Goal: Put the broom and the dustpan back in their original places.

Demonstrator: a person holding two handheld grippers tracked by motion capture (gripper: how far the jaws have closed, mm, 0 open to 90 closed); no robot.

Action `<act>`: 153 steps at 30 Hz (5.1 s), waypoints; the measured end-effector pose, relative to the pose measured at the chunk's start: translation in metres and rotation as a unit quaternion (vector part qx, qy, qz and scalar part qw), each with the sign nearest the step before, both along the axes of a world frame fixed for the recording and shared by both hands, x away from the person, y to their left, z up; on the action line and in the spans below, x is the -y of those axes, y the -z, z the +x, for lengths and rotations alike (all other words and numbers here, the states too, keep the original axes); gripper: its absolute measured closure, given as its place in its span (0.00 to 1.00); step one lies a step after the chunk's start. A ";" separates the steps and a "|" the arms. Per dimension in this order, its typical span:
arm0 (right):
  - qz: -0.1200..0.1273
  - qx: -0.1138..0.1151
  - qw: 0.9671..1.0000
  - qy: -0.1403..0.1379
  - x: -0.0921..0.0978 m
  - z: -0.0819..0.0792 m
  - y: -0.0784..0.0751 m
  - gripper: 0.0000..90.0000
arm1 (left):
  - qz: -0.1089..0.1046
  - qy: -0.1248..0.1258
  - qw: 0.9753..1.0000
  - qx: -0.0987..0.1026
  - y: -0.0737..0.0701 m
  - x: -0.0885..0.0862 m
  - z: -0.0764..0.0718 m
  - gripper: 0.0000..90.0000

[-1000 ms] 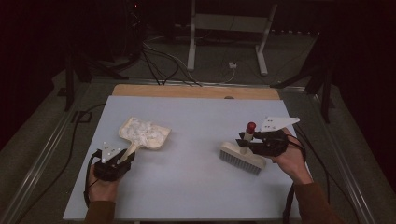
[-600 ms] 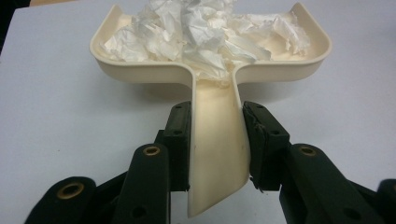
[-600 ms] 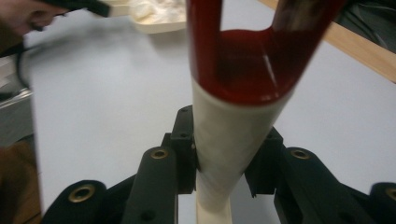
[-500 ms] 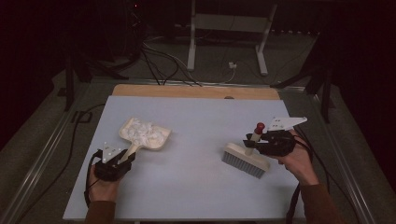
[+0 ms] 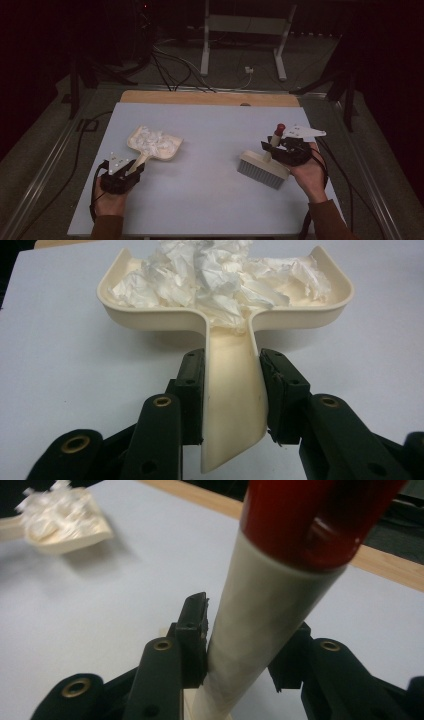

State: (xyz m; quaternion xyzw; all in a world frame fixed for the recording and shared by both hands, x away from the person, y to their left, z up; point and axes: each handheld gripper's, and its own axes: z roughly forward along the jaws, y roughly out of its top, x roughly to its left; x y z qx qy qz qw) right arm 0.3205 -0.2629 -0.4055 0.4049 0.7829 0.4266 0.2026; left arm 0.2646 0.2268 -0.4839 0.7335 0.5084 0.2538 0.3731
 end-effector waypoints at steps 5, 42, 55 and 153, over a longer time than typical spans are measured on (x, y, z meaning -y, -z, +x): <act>0.014 0.010 0.999 0.047 -0.001 -0.001 0.006 0.72 | 0.001 0.000 1.000 0.001 0.000 0.001 0.000 0.73; 0.032 -0.053 0.997 -0.041 0.035 -0.020 -0.013 0.77 | -0.003 -0.006 1.000 0.002 -0.001 0.000 -0.001 0.73; 0.005 -0.118 0.989 -0.094 0.027 -0.010 -0.006 0.77 | -0.003 -0.012 1.000 0.004 -0.001 0.001 0.000 0.73; -0.021 -0.091 0.992 0.088 0.010 0.055 0.079 0.24 | -0.046 -0.130 0.990 0.031 0.021 0.036 0.006 0.41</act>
